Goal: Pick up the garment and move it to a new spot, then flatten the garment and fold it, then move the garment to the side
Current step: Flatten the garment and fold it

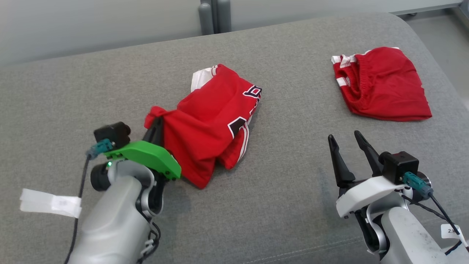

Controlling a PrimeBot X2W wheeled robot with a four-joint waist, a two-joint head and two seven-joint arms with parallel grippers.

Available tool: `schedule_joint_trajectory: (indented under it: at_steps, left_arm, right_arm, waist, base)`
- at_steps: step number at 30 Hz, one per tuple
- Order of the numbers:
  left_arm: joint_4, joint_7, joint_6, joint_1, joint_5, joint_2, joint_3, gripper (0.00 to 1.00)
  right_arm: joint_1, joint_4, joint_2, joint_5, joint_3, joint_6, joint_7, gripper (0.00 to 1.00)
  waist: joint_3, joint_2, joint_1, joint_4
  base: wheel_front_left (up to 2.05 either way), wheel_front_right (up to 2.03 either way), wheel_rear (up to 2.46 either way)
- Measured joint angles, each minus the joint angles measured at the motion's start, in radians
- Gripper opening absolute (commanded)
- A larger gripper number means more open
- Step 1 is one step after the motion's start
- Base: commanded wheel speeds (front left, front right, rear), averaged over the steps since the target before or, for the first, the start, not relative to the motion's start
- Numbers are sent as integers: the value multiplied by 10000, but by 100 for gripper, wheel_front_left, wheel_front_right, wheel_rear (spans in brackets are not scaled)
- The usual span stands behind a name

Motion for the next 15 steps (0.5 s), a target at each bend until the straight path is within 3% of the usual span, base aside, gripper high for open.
schedule_joint_trajectory:
  at_steps: [3, 8, 15]
  left_arm:
    - [-268, -12, 17, -389, 291, 290, 456, 0]
    - [-811, -19, 42, -1049, 606, 1310, 1413, 0]
    - [-1290, -19, 88, -1312, 974, 2155, 2176, 0]
  right_arm:
    - [12, 27, -46, 17, -31, -2, -2, 100]
    - [43, 29, -50, 75, 40, 0, -73, 100]
    - [35, 15, 0, 73, 276, 13, -73, 100]
  waist:
    - [-87, 0, 0, 272]
    - [-267, 0, 0, 835]
    - [-345, 0, 0, 1116]
  base:
    - [0, 0, 0]
    - [0, 0, 0]
    - [0, 0, 0]
